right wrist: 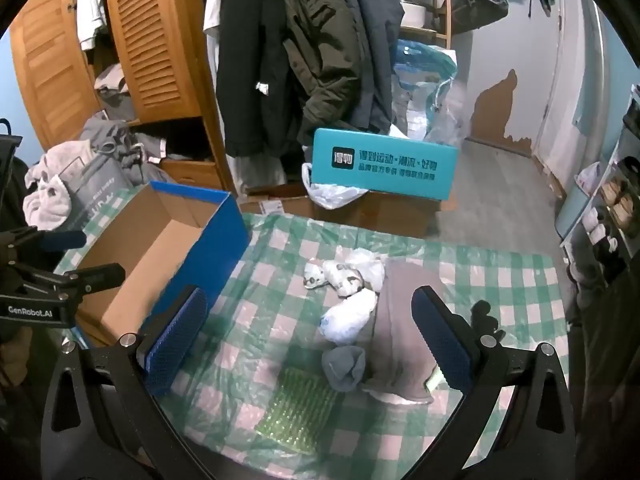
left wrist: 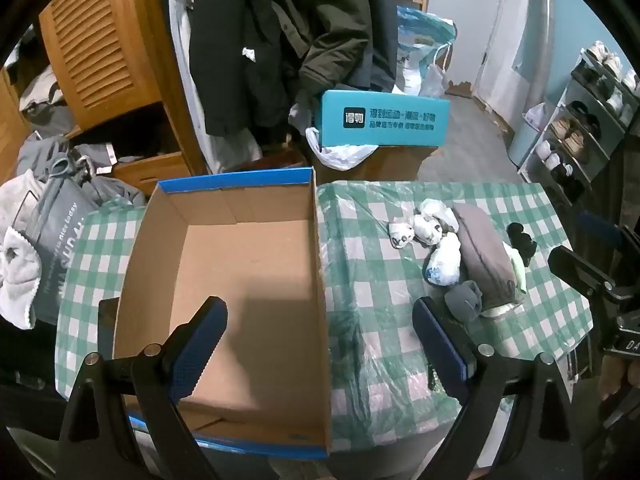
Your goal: Organize soft objects
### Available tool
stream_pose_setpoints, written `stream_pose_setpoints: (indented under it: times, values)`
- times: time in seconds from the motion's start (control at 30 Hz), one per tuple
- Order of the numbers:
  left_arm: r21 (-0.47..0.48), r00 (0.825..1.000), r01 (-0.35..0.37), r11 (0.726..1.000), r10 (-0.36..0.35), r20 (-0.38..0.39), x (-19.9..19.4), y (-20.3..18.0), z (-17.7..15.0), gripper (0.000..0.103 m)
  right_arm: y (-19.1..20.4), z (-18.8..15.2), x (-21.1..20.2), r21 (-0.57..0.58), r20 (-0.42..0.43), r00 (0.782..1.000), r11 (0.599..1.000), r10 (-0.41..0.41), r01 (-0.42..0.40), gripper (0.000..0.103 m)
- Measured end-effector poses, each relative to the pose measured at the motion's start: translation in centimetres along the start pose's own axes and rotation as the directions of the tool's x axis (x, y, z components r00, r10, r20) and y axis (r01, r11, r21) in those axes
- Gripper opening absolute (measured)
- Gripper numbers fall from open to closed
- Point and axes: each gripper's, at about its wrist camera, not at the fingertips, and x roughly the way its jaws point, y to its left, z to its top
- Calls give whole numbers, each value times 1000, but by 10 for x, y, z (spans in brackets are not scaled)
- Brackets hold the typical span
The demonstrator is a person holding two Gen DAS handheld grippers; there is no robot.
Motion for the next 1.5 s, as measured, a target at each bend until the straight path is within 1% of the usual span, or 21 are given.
stream_pose_setpoints:
  times: [0.13,0.27,0.3,0.43,0.57,1.5]
  values:
    - [5,1000,-6,1000,6,-7,0,0,0,95,-1,-1,1,0,-3,1000,1000,-1,1,101]
    - [0,1000,-3,1000,3,-6,-1,-12,-6,95,-2,-3,1,0,-2,1000,1000,1,-1,101]
    - [0,1000,1,1000,-1,-8,2,-13,-6,95,-6,-5,6,2,-10,1000,1000,1,-1,101]
    - [-3,999,22,1000,-23,-22,4,-4,-2,95,-5,-8,5,0,-4,1000,1000,2,-2,101]
    - [-6,1000,20,1000,-20,-21,4,-5,-1,95,-3,-3,1,4,-10,1000,1000,2,-2,101]
    - [-9,1000,25,1000,-25,-14,2,-6,-2,95,-4,-4,-1,11,-8,1000,1000,3,-3,101]
